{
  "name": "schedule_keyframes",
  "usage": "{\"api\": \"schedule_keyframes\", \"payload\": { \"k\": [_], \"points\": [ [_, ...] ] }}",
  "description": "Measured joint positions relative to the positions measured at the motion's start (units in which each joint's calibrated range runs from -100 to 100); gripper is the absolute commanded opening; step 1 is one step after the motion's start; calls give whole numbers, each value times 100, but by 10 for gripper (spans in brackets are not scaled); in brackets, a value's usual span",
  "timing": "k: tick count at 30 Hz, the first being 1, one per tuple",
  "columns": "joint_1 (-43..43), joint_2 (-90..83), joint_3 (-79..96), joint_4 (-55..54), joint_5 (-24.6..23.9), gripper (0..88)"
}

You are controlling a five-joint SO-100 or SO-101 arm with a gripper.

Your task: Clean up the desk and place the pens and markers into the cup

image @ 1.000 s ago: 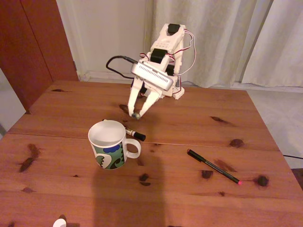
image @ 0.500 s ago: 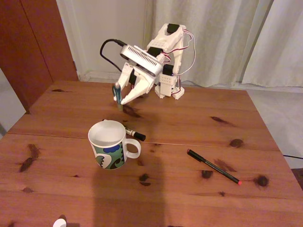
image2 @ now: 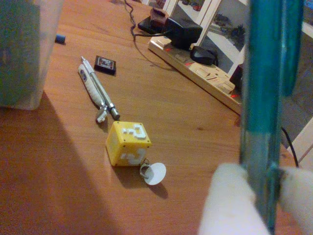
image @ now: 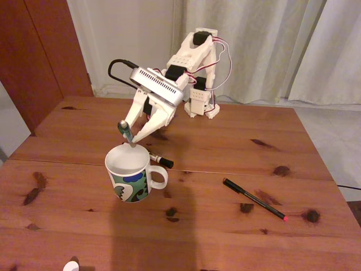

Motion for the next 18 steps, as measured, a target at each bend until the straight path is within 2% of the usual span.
{"api": "schedule_keyframes", "payload": {
  "k": [18],
  "points": [
    [-125,797,-297,-17,0,8]
  ]
}}
